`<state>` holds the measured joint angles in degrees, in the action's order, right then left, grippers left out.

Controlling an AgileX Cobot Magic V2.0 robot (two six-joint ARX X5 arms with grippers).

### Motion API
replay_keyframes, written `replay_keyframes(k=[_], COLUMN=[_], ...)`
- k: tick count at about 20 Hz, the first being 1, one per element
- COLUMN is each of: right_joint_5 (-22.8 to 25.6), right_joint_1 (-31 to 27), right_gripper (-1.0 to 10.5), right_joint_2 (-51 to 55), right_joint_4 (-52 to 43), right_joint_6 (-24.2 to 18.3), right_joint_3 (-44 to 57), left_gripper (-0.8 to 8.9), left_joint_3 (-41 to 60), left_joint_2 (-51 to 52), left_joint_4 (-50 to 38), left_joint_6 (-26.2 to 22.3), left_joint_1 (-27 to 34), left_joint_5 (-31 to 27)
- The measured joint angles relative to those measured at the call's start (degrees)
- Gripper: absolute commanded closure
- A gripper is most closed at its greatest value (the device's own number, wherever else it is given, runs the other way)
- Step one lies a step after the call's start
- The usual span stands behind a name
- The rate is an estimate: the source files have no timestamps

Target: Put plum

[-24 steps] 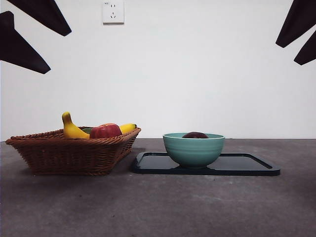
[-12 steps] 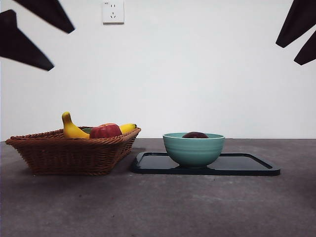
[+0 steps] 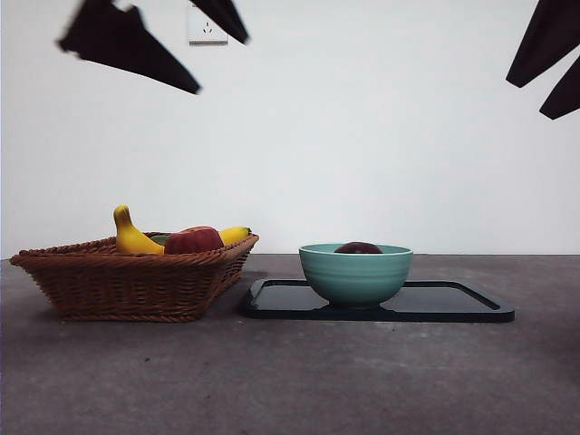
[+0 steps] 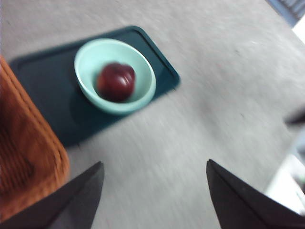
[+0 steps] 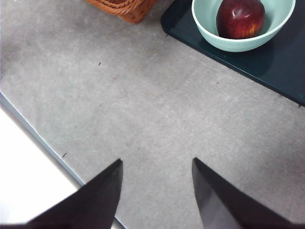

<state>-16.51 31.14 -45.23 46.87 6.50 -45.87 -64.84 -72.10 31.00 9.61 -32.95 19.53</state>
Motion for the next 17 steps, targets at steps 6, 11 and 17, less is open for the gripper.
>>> replay_keyframes(k=[6,11,17], right_joint_5=[0.0,0.1,0.3], right_joint_1=[0.0,0.0,0.0], right_gripper=[7.2,7.2,7.2], right_joint_2=[1.3,6.4,12.4], right_joint_4=[0.1,3.1,7.0], right_joint_6=[1.1,1.5,2.7], right_joint_3=[0.0,0.0,0.0], left_gripper=[4.71,4.71,4.71], left_joint_3=[-17.3,-26.4,-30.9], left_joint_2=[-19.3,-31.5,-40.7], left_joint_4=[-0.2,0.1,-0.6], left_joint_6=[-0.3,-1.5,-3.4], left_joint_1=[-1.4,-3.8,-5.6], left_joint_5=[-2.2,-4.8,-9.4])
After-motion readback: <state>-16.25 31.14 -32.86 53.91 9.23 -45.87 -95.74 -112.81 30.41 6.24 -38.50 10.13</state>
